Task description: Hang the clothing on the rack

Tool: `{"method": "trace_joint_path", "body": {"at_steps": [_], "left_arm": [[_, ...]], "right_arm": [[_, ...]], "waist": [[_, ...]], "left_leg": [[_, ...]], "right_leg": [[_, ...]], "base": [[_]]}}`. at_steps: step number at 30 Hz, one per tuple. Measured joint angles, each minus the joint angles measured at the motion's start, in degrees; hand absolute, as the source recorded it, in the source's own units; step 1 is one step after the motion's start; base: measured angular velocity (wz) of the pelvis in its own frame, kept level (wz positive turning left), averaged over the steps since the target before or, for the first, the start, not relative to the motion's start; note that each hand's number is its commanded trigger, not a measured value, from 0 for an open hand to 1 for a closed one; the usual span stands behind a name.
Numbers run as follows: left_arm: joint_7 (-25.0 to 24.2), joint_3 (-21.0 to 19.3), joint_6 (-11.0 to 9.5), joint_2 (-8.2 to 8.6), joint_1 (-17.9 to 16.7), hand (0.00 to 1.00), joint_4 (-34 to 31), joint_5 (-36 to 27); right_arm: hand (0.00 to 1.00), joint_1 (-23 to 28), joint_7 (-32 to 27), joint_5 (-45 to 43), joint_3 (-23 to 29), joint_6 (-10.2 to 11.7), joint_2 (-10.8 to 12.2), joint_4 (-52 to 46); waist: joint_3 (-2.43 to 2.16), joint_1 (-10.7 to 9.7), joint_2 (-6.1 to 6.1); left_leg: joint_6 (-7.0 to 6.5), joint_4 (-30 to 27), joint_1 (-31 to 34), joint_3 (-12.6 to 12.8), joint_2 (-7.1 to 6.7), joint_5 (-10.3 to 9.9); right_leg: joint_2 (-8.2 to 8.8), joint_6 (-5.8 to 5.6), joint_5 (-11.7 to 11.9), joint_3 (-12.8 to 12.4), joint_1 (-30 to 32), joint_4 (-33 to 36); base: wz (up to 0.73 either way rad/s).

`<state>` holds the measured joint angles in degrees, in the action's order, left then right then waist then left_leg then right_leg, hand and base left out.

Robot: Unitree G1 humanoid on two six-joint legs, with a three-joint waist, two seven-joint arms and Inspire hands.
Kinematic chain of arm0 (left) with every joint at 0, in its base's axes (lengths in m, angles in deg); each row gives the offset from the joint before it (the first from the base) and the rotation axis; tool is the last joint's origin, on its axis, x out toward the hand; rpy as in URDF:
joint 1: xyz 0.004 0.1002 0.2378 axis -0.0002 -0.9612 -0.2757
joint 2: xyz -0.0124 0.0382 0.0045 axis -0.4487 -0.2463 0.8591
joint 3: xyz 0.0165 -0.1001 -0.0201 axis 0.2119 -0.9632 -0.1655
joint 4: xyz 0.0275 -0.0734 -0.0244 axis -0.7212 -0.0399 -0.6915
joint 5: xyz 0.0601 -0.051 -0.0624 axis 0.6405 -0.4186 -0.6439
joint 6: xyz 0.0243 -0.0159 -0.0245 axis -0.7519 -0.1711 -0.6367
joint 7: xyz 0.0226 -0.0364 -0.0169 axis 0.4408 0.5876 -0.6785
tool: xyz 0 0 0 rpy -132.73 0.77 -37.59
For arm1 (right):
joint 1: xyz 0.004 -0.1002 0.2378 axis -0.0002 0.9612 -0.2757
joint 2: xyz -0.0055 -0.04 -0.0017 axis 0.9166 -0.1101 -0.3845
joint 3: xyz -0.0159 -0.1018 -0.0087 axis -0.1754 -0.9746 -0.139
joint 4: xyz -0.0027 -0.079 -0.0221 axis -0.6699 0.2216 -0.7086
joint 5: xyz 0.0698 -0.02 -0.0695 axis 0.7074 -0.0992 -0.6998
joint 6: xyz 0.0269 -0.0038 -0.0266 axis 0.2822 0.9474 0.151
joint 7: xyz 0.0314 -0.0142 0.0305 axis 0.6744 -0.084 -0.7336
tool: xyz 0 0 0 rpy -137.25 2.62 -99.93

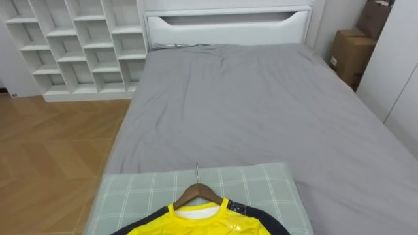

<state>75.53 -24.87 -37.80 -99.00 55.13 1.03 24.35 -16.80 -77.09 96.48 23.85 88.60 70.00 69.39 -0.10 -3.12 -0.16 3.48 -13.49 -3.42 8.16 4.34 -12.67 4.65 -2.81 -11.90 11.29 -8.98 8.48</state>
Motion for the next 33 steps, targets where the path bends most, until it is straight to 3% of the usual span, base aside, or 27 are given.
{"method": "trace_joint_path", "body": {"at_steps": [3,7,11,20,28,33], "left_arm": [[-0.6,2.1,0.0,-0.12,1.0,0.0,-0.8,2.8],[-2.7,4.3,0.2,-0.46,1.5,0.0,-0.8,7.0],[-4.7,4.6,0.6,-0.56,2.3,0.0,-3.2,10.9],[-11.1,10.5,2.1,-1.03,4.1,0.0,-2.2,11.1],[-14.4,10.6,4.5,-1.12,4.3,0.0,-0.8,11.3],[-16.2,11.2,5.4,-1.67,5.6,0.0,0.7,13.8]], "right_arm": [[0.0,0.0,0.0,0.0,0.0,0.0,0.0,0.0],[0.0,-1.1,0.5,-0.9,0.0,0.0,0.0,0.1],[0.0,-1.2,0.6,-1.2,0.1,0.0,0.0,0.0],[0.0,-1.3,1.1,-1.2,0.1,0.0,0.0,-0.2],[0.0,-1.4,1.4,-1.5,0.2,-0.2,-0.1,-0.2],[0.0,-1.6,2.2,-6.8,0.1,-0.3,-1.4,0.4]], "waist": [[0.06,0.0,0.02],[0.15,-1.5,0.15],[0.1,-2.3,0.13],[0.1,-4.4,-0.24],[0.22,-5.9,-0.22],[0.34,-6.2,-0.16]], "left_leg": [[0.0,0.1,0.0,0.0,0.0,0.0],[0.0,0.1,0.1,0.0,0.0,0.0],[0.0,0.0,0.7,0.1,0.02,0.0],[-0.01,0.0,0.3,0.7,0.09,0.0],[-0.01,0.3,-0.1,1.4,0.12,0.0],[-0.01,0.3,-0.1,1.4,0.12,0.0]], "right_leg": [[0.0,0.0,0.0,0.0,0.0,0.0],[-0.01,0.0,0.0,-0.1,0.0,0.1],[-0.01,0.01,0.0,-0.2,0.9,0.2],[-0.01,0.02,0.0,-0.9,0.8,0.2],[-0.01,0.0,0.1,-1.5,0.9,0.3],[-0.01,0.01,0.1,-1.6,1.0,0.4]], "base": [[0.0],[0.0],[0.0],[-0.03],[-0.03],[0.0]]}}
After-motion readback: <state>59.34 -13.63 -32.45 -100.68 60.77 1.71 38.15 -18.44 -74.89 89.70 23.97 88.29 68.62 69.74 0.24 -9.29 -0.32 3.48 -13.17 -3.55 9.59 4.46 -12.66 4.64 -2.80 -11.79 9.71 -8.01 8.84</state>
